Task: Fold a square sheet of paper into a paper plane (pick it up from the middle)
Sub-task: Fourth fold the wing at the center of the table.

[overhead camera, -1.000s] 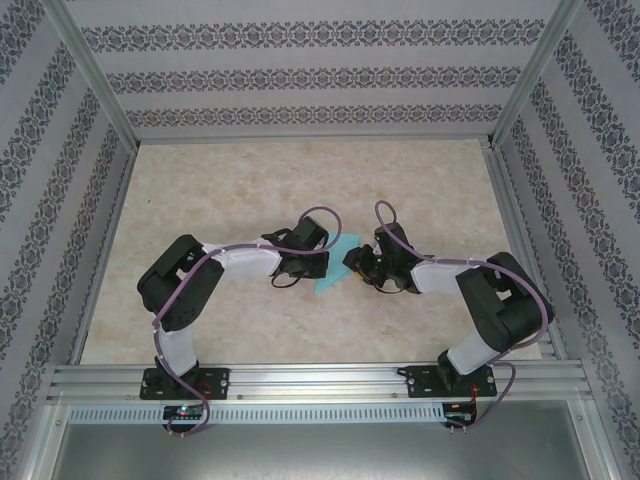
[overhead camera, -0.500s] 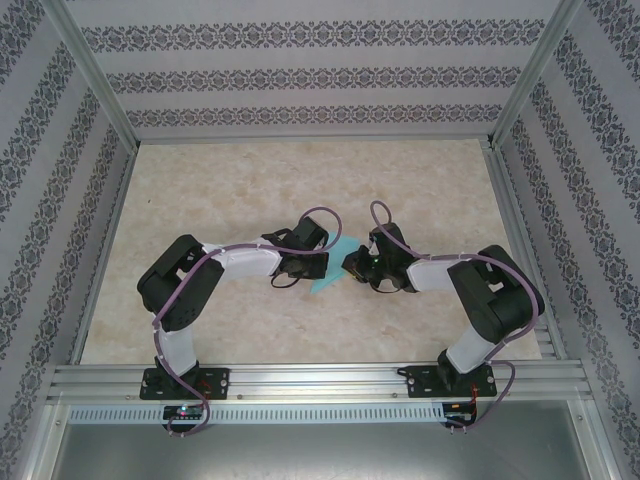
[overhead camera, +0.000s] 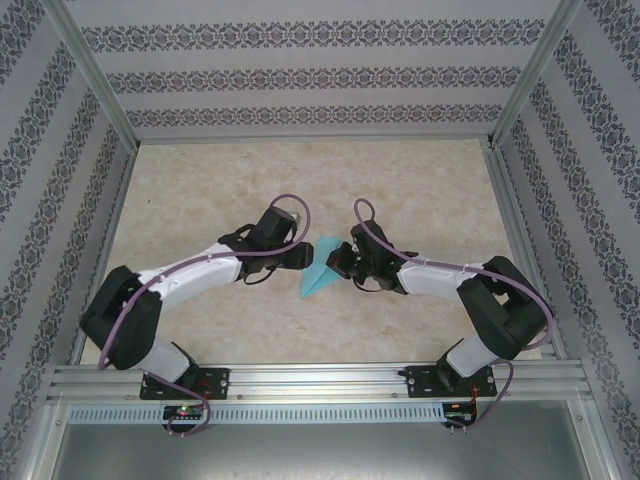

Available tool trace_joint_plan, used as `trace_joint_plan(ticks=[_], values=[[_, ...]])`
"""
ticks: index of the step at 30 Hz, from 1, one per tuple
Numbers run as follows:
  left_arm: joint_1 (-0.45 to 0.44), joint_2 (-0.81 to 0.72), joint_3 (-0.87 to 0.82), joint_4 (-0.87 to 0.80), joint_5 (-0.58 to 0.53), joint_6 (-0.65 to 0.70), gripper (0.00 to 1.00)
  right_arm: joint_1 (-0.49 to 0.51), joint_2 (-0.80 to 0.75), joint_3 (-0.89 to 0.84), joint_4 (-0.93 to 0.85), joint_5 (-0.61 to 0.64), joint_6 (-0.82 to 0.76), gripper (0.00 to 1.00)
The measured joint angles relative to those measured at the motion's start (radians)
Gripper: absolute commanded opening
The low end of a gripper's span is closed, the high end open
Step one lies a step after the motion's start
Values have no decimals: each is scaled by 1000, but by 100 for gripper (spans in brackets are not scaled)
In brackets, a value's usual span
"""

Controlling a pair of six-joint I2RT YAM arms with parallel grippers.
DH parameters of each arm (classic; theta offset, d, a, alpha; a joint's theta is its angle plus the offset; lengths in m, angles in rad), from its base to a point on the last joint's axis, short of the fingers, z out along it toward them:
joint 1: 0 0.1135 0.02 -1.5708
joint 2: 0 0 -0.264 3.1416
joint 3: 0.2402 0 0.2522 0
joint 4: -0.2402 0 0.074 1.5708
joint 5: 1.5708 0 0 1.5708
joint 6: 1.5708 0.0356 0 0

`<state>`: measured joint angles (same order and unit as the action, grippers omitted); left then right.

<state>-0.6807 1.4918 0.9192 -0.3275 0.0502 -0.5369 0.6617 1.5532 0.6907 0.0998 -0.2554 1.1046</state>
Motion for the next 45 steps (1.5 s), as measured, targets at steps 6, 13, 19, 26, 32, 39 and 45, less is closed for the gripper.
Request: trace_joint_plan(ticks=[6, 13, 19, 26, 32, 39, 45], values=[[2, -105, -124, 81, 49, 110, 75, 37, 0, 29, -59, 89, 87, 3], [-3, -143, -212, 225, 121, 249, 75, 37, -24, 42, -161, 157, 130, 4], [-31, -135, -249, 333, 121, 370, 74, 37, -64, 41, -183, 177, 162, 4], [-56, -40, -332, 537, 131, 499, 67, 36, -64, 49, -210, 175, 171, 4], [-58, 26, -349, 619, 142, 588, 66, 36, -63, 80, -236, 173, 170, 6], [-75, 48, -354, 673, 150, 686, 55, 36, -55, 91, -252, 172, 171, 7], [-91, 105, -354, 690, 132, 735, 52, 36, -43, 117, -254, 156, 179, 9]])
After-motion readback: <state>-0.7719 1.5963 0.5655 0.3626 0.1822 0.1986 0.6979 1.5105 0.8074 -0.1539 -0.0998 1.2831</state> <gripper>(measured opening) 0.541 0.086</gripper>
